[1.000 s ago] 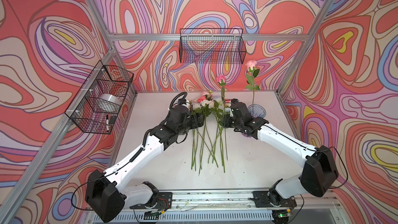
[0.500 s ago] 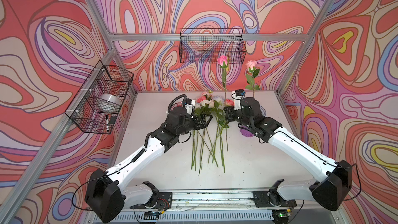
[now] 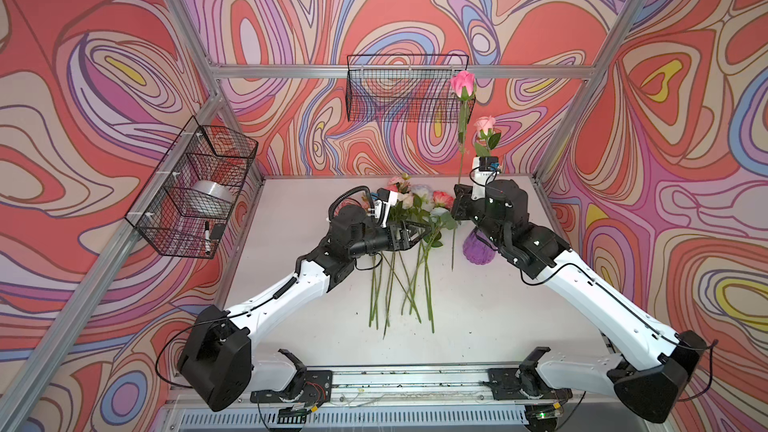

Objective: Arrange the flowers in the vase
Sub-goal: 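Lift the pink rose upward out of the bunch with the right gripper, then carry the pink rose over the purple vase and lower its stem in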

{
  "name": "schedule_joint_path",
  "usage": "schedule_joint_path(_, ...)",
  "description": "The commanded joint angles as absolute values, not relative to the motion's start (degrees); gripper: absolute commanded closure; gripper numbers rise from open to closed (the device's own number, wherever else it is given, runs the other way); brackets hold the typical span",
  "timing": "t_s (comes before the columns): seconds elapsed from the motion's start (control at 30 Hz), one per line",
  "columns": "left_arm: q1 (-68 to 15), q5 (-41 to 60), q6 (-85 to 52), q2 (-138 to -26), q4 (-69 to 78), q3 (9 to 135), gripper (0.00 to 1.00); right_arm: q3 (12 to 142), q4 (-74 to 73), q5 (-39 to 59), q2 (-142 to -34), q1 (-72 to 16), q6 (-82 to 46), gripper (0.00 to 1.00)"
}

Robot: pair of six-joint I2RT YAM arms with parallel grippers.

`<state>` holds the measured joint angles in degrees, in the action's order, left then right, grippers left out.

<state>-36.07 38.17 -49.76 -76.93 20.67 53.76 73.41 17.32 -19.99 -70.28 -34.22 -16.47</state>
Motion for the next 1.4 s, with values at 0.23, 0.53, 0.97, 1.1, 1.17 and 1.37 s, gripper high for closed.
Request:
schedule_joint_path(0.23, -38.8, 42.6, -49.8, -77.6, 24.8, 54.1, 0.16, 76.6, 5.2, -35.7, -68.8, -33.5, -4.6, 1.0)
schedule_joint_path(0.53, -39.8, 43.2, -49.8, -77.3, 25.1, 54.1, 0.16, 77.0, -1.0, -39.9, -69.0, -24.6, -2.7, 1.0)
schedule_joint_path(0.97, -40.2, 43.2, -49.3, -77.5, 25.0, 54.1, 0.16, 73.1, -8.8, -40.2, -70.8, -18.0, 0.3, 1.0)
schedule_joint_path(1.1, -40.2, 42.7, -48.6, -77.4, 24.2, 54.1, 0.16, 71.2, -10.1, -38.8, -71.3, -17.8, -0.9, 1.0)
schedule_joint_path(1.17, -40.2, 42.7, -48.7, -77.4, 24.3, 54.1, 0.16, 70.1, -10.5, -38.8, -71.4, -17.9, -1.3, 1.0)
schedule_joint_path(1.37, -40.3, 42.7, -48.7, -77.4, 23.8, 54.4, 0.16, 64.6, -10.2, -38.8, -71.1, -17.8, -5.5, 1.0)
